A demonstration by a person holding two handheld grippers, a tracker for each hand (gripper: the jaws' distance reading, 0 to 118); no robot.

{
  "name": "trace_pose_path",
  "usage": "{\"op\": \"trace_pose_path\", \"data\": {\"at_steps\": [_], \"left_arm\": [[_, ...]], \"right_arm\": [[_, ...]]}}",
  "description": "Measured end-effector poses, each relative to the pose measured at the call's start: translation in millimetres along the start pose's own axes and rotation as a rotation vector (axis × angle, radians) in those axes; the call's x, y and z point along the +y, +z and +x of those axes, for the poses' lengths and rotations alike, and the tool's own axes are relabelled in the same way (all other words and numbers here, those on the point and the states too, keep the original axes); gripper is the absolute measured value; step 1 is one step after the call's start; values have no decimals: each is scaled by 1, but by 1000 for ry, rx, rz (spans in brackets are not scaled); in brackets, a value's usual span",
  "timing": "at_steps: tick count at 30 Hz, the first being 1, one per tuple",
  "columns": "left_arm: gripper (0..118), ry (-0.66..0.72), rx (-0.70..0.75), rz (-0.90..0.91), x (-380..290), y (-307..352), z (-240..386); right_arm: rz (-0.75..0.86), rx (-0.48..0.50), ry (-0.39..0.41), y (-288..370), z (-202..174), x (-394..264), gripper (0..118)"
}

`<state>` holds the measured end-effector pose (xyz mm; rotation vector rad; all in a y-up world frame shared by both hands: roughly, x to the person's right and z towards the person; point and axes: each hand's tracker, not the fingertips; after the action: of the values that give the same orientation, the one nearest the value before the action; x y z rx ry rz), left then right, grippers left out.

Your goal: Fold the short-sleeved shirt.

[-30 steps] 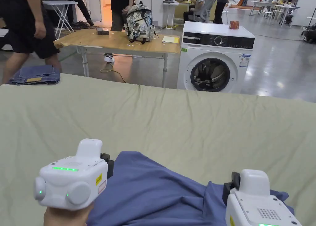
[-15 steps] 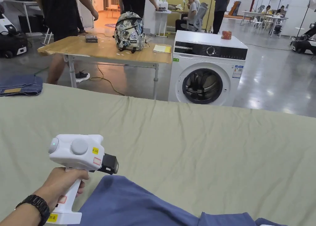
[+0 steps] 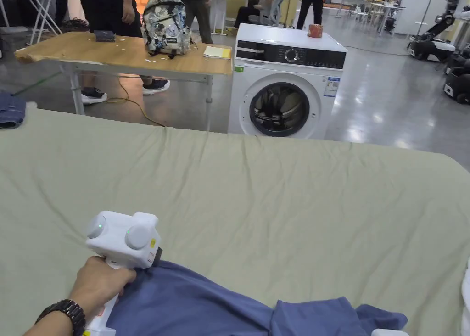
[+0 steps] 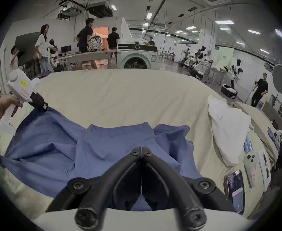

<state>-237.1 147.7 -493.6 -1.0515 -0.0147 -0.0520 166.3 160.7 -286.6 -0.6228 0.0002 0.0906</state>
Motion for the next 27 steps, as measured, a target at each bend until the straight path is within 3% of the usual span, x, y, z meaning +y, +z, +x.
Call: {"op": "trace_pose_path", "data": {"at_steps": [6, 12, 14, 15, 16, 17, 18, 20, 24, 26, 27], "left_arm": [[0, 85, -76, 128, -16, 47, -15], [0, 82, -103, 225, -51, 111, -22], [0, 92, -104, 249, -63, 125, -24], [0, 93, -105, 252, -65, 125, -26], [0, 97, -108, 257, -70, 128, -27], [0, 96, -109, 261, -75, 132, -28], [0, 93, -106, 265, -81, 134, -27], [0, 96, -97, 258, -87, 136, -26], [0, 126, -99, 249, -100, 137, -27], [0, 130, -101, 244, -105, 138, -26], [0, 131, -99, 241, -107, 138, -26]], "right_arm": [[-1, -9, -64, 11, 32, 10, 0], [-100, -32, -73, -7, 97, 45, 0], [-159, 2, -108, -21, 117, 56, 19], [-181, 8, -117, -30, 125, 61, 36], [-214, 11, -118, -40, 131, 65, 61], [-233, -11, -97, -50, 133, 68, 76], [-257, -19, -44, -58, 131, 70, 82], [-306, -1, -11, -77, 131, 69, 82], [-411, 41, -63, -112, 122, 64, 82], [-441, 55, -49, -120, 113, 64, 81], [-455, 47, -46, -127, 112, 63, 74]]}}
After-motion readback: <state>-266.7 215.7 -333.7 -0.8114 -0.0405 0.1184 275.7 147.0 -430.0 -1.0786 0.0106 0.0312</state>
